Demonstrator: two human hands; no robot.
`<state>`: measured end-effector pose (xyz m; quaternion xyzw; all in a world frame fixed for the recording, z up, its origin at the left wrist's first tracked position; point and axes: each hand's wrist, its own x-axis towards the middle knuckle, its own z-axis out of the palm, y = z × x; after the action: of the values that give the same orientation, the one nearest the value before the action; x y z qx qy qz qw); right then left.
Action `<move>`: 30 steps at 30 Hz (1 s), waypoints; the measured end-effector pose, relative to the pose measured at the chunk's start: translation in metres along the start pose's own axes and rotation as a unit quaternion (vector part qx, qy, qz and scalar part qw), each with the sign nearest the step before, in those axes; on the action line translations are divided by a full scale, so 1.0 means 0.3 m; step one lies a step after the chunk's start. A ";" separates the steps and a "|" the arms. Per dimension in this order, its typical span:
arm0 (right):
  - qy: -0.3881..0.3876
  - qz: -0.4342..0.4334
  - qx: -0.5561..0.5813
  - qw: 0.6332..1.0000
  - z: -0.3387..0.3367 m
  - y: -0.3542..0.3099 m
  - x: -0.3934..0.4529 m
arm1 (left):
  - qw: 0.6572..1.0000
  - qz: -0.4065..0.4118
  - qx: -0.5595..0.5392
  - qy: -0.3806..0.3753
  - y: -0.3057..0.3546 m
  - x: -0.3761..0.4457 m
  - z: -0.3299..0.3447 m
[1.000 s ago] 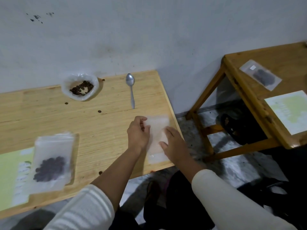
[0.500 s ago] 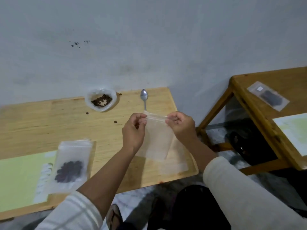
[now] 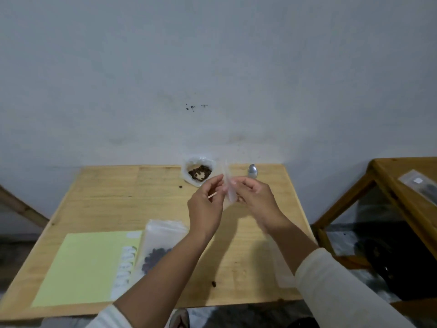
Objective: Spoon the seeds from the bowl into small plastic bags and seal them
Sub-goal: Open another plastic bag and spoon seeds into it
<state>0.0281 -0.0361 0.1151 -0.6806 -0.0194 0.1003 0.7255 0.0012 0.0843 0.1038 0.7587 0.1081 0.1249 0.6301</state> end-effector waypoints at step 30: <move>0.100 -0.062 -0.158 0.980 0.351 0.031 0.149 | 0.997 -0.052 -0.018 -0.054 -0.077 0.245 -0.307</move>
<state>0.0533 0.0758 0.1089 -0.7905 -0.0042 -0.0177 0.6122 0.0406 0.1978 0.1010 0.7464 0.1115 0.0529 0.6539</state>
